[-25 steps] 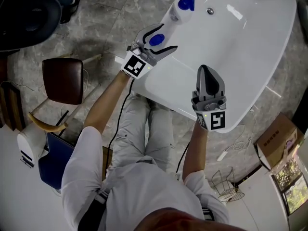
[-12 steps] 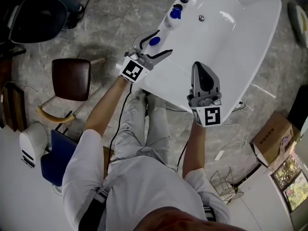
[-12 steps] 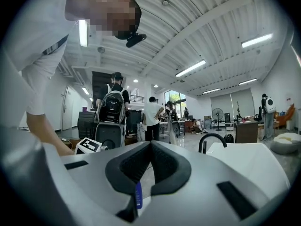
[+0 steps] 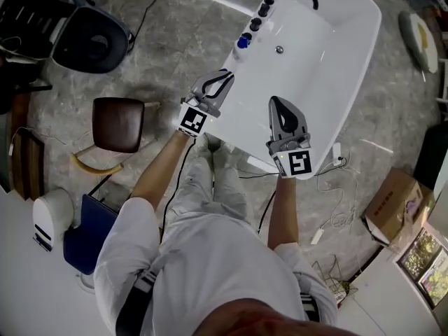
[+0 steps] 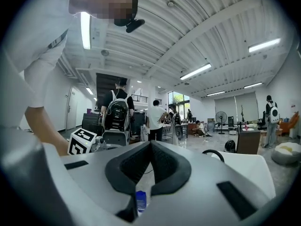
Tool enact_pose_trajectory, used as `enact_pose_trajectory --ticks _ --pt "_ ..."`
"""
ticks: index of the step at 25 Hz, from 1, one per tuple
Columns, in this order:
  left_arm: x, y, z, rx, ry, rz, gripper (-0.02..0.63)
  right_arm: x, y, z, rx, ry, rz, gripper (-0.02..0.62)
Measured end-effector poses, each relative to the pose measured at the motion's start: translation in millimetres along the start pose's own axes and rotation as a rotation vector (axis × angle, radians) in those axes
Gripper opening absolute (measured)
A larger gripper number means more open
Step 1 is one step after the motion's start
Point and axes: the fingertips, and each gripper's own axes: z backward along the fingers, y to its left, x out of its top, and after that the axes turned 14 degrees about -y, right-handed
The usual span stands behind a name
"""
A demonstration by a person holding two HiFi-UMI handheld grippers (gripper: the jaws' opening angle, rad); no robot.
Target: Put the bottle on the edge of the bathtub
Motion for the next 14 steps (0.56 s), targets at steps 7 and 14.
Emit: enact_pose_trajectory --ticks 7,14 --pt "54.3 -16.0 14.1 0.035 0.027 -0.007 0.000 48.2 18.9 12.9 0.023 0.002 0.005 0.000" --pt "102.4 -32.7 47.1 0.142 0.033 0.056 0.000 67.3 41.7 38.1 0.023 0.007 -0.070 0.000"
